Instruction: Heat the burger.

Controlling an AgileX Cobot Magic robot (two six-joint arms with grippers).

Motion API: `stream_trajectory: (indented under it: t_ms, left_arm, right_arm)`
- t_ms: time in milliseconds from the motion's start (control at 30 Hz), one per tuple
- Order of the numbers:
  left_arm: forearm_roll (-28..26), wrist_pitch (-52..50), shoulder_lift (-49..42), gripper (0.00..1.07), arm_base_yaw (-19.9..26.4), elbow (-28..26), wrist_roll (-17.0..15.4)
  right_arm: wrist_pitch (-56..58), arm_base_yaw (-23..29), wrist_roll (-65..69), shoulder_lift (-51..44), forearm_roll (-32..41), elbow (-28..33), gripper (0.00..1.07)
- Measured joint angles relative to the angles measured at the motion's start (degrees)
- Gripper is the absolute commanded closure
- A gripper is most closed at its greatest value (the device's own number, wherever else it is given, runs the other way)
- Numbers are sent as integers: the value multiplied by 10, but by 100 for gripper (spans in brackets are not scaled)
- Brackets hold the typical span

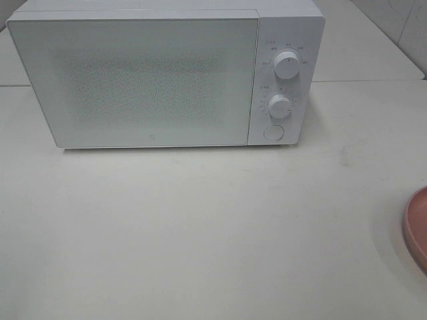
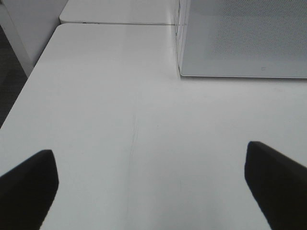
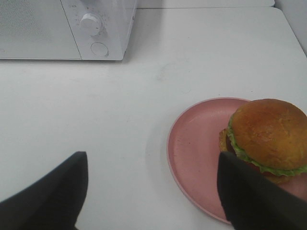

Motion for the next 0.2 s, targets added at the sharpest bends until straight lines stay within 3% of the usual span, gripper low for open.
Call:
stream_trajectory:
  t_ms: [200]
  left_arm:
    - [0, 0, 0, 6, 0, 0, 0]
  right_arm:
    - [0, 0, 0, 0, 0, 0, 38]
